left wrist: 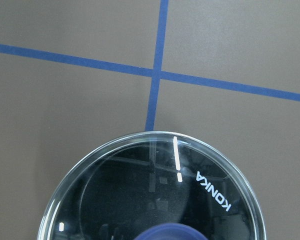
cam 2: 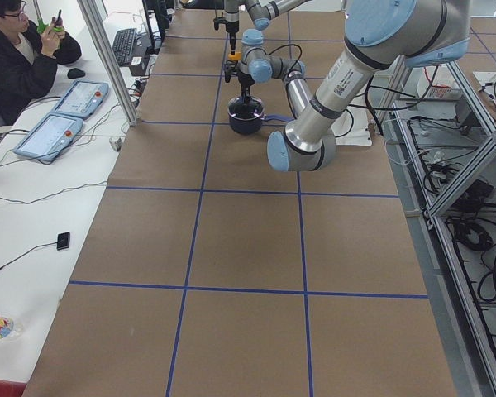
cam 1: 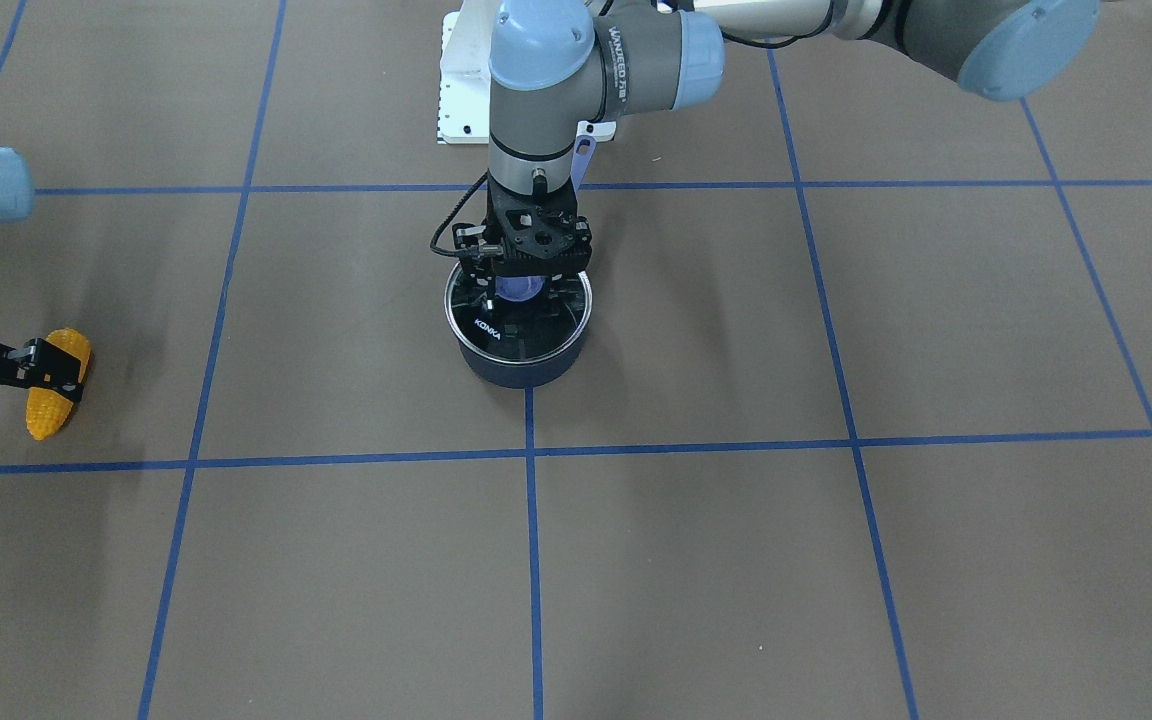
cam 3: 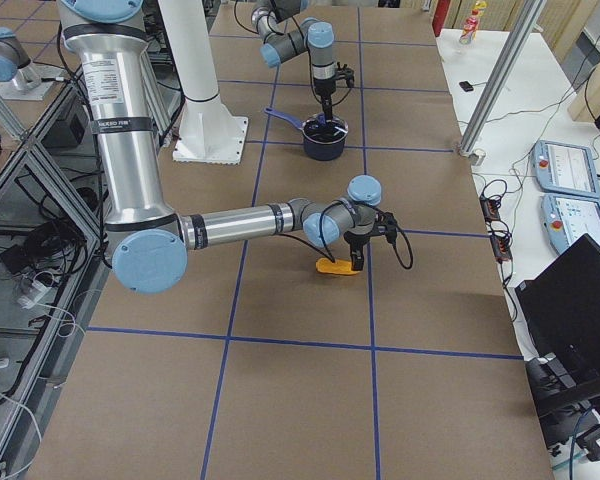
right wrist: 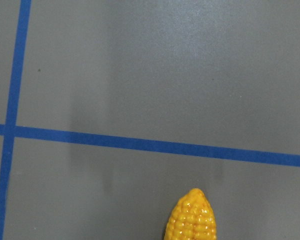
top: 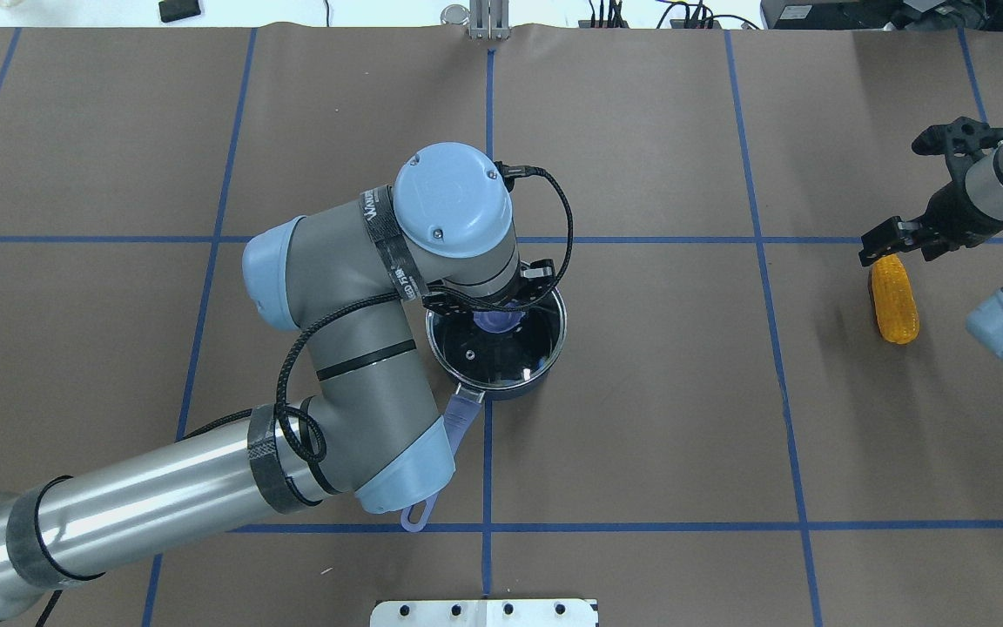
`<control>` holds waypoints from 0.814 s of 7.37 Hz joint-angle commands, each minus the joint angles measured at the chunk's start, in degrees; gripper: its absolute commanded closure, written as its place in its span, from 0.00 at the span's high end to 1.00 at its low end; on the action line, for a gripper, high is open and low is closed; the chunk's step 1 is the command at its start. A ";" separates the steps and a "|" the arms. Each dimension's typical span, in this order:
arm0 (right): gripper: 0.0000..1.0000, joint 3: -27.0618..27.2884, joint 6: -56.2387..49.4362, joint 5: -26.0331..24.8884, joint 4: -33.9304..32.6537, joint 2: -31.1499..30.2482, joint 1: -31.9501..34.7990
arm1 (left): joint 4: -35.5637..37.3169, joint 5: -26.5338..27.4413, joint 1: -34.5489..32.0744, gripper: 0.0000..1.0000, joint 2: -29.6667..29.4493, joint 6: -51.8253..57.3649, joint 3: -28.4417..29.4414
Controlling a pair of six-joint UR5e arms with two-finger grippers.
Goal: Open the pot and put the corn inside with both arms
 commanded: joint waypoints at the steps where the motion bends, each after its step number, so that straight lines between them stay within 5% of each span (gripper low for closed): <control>1: 1.00 -0.19 0.11 -0.09 0.00 0.06 -0.26 | 3.10 -0.32 -1.46 0.51 0.06 0.49 -3.42; 6: 1.00 -5.47 2.83 -1.76 9.03 -1.16 -2.46 | 7.52 -7.59 -10.75 0.51 8.22 11.80 -12.93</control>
